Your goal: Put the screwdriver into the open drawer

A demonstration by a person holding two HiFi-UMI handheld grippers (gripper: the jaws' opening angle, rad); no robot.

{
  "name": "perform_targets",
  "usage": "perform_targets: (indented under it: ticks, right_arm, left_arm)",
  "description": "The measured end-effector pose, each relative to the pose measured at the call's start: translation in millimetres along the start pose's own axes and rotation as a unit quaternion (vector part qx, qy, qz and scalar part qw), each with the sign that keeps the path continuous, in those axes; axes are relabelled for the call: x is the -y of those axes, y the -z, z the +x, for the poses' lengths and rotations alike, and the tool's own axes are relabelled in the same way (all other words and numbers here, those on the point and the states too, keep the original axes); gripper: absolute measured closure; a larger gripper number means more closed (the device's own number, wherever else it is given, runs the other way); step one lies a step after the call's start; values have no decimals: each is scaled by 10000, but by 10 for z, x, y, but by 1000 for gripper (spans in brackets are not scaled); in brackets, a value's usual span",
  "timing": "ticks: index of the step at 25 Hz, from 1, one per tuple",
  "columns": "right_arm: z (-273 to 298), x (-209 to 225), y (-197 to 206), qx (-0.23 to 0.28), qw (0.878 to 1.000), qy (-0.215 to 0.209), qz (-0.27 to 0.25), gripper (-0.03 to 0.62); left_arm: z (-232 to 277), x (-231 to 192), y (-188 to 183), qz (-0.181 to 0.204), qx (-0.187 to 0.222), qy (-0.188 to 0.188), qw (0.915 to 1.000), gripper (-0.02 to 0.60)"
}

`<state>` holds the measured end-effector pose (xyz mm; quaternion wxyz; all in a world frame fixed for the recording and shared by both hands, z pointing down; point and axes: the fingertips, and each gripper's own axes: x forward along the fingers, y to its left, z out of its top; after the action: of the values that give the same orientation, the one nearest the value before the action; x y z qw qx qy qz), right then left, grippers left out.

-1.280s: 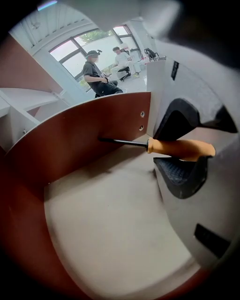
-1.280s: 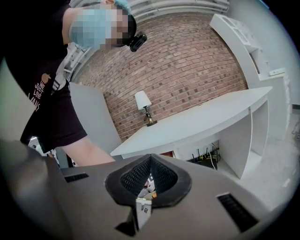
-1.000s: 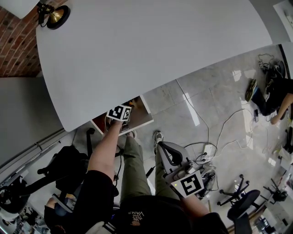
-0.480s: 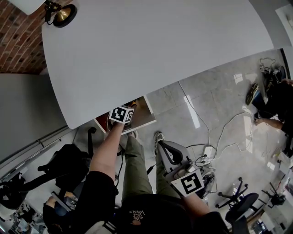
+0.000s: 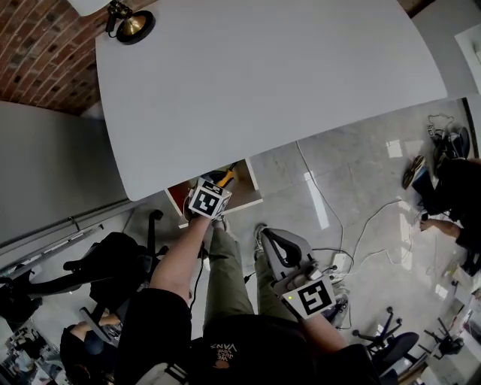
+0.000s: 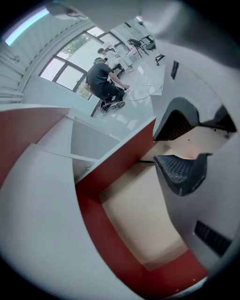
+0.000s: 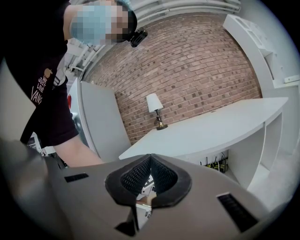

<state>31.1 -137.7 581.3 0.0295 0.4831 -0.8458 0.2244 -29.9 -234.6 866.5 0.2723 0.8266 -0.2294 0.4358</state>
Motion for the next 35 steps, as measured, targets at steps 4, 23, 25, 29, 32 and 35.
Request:
perform_targets:
  ticks: [4, 23, 25, 29, 32, 35]
  right_arm:
    - [-47, -120, -128, 67, 9998, -138, -129, 595]
    - [-454, -621, -766, 373, 9932, -772, -782, 595]
    - [-491, -663, -810, 406, 9925, -808, -820, 595]
    - [-579, -721, -868, 468, 9911, -898, -868, 595]
    - [-660, -777, -929, 473, 9900, -951, -932, 595]
    - [-724, -838, -1012, 507, 9881, -1028, -1029, 595]
  left_arm:
    - [-296, 157, -85, 170, 301, -112, 9993, 542]
    - [-2241, 1039, -731, 196, 2379, -589, 9693, 574]
    - [-2432, 1103, -763, 197, 2563, -654, 9642, 574]
    - [-2794, 1241, -814, 211, 2904, -812, 9532, 574]
    - [-3081, 1376, -843, 186, 3145, -914, 9447, 574]
    - [-3346, 1511, -868, 173, 3366, -1013, 9360, 574]
